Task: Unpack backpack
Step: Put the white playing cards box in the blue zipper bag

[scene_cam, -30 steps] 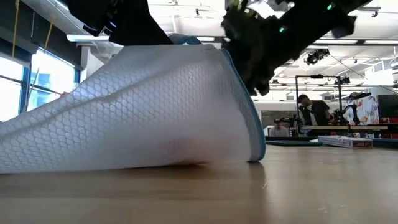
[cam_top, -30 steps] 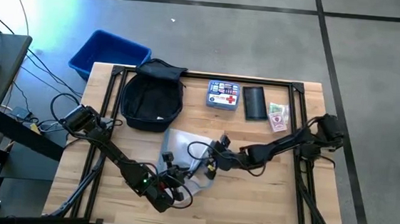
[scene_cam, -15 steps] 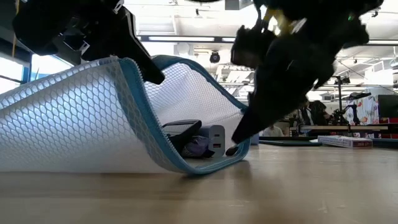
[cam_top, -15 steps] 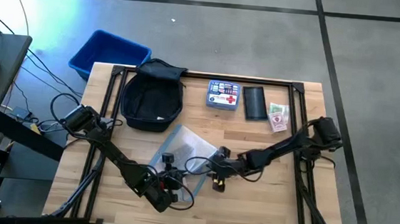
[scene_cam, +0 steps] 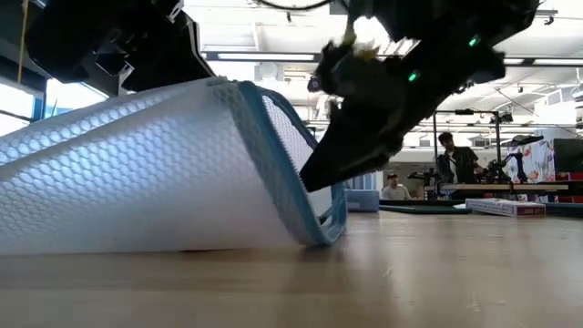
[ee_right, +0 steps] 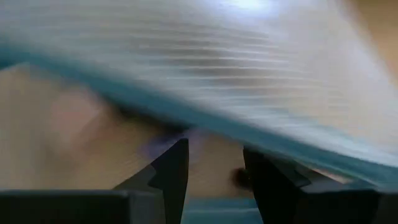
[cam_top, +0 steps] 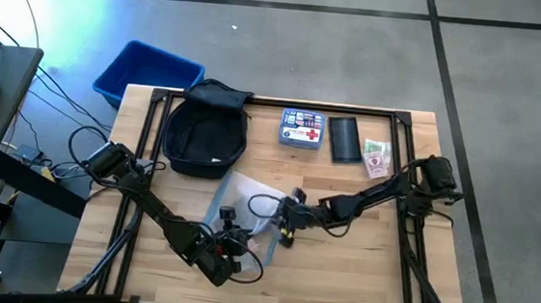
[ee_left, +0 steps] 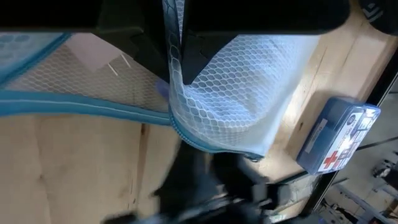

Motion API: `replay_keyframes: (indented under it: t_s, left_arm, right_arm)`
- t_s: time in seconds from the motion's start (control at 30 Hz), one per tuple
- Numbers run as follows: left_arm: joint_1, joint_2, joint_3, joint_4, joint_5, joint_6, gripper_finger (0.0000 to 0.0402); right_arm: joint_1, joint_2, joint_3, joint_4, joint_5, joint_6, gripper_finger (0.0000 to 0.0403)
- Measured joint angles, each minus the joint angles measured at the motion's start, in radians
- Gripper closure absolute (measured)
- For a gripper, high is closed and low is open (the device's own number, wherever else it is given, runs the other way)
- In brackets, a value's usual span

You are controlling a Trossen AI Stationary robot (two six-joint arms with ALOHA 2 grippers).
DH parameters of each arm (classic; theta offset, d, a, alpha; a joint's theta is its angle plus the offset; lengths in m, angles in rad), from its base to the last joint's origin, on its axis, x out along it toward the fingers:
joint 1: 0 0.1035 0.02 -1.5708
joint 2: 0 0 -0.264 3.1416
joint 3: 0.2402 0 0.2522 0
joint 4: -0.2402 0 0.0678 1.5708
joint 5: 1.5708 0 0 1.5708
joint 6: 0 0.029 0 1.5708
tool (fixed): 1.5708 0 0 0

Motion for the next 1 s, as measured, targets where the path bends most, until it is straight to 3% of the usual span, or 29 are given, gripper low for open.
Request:
replay_keyframes:
  t_s: [0.13, 0.23, 0.37, 0.47, 0.63, 0.73, 1.0]
  left_arm:
    - [0.000, 0.000, 0.000, -0.001, 0.000, 0.000, 0.0402]
    - [0.000, 0.000, 0.000, -0.003, 0.000, 0.000, 0.0402]
    - [0.000, 0.000, 0.000, -0.003, 0.005, -0.001, 0.0402]
    - [0.000, 0.000, 0.000, 0.000, 0.013, -0.001, 0.0402]
    - [0.000, 0.000, 0.000, 0.001, 0.017, -0.002, 0.0402]
    - [0.000, 0.000, 0.000, 0.001, 0.018, -0.002, 0.0402]
    - [0.000, 0.000, 0.000, 0.000, 0.018, -0.001, 0.0402]
  right_arm:
    - [0.063, -0.090, 0.000, -0.056, 0.009, -0.038, 0.0265]
    - [0.106, -0.202, 0.001, -0.240, 0.169, 0.014, 0.0265]
    - [0.106, -0.373, 0.001, -0.640, 0.393, 0.236, 0.0265]
    - [0.040, -0.472, 0.001, -1.004, 0.441, 0.491, 0.0265]
    - [-0.184, -0.554, -0.038, -1.431, 0.362, 0.744, 0.0265]
    - [-0.338, -0.563, -0.101, -1.434, 0.307, 0.735, 0.0266]
    - [-0.646, -0.502, -0.302, -1.107, 0.260, 0.525, 0.0307]
